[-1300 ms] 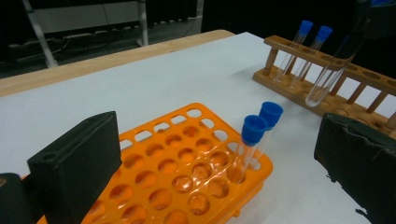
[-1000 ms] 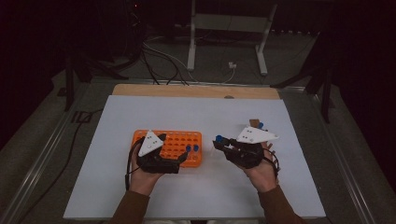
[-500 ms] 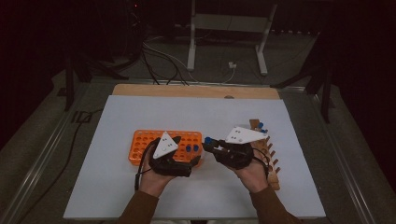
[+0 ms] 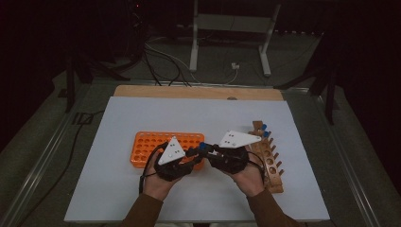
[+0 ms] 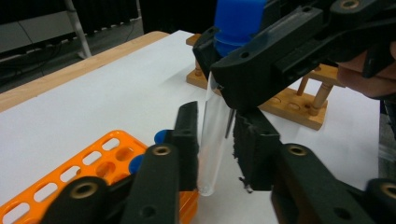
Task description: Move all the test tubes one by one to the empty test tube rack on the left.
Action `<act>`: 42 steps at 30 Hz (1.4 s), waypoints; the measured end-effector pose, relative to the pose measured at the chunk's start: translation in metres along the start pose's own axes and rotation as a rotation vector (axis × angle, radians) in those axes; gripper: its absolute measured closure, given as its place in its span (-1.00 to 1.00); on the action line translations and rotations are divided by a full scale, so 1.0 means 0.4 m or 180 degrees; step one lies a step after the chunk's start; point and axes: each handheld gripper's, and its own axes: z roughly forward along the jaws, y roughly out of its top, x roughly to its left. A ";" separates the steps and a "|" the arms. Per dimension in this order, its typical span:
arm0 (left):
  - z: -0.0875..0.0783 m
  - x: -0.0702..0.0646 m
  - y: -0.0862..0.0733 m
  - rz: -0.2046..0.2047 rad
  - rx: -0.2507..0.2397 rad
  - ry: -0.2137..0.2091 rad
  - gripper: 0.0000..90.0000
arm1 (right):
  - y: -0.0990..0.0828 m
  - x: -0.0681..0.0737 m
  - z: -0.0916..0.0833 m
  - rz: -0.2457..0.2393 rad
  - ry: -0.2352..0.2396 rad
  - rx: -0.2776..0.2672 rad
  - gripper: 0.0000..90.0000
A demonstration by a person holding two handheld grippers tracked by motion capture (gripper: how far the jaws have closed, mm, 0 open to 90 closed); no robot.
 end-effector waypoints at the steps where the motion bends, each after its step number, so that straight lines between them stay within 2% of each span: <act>1: 0.000 -0.001 0.000 0.0013 0.0000 0.0006 0.70 | 0.000 0.000 0.000 0.0002 0.0003 0.0006 0.71; 7: -0.003 -0.001 -0.001 0.0039 -0.0010 -0.0014 0.73 | 0.001 0.000 -0.001 0.0004 0.0022 0.0002 0.64; 14: -0.024 0.021 -0.011 -0.0089 -0.0055 0.0044 0.74 | -0.002 -0.016 -0.025 0.0054 0.0082 -0.0093 0.00; 20: -0.044 0.040 -0.024 -0.0169 -0.0087 0.0118 0.74 | -0.012 -0.031 -0.043 0.0098 -0.0140 -0.0080 -0.64; 28: -0.048 0.065 -0.046 -0.0210 -0.0081 0.0264 0.74 | -0.033 -0.062 -0.079 0.0192 -0.0356 -0.0123 -0.91; 35: -0.034 0.077 -0.064 -0.0234 -0.0027 0.0331 0.74 | -0.054 -0.089 -0.115 0.0285 -0.0498 -0.0203 -0.96; 42: -0.018 0.094 -0.086 -0.0296 0.0023 0.0355 0.74 | -0.077 -0.111 -0.154 0.0278 -0.0657 -0.0212 -0.96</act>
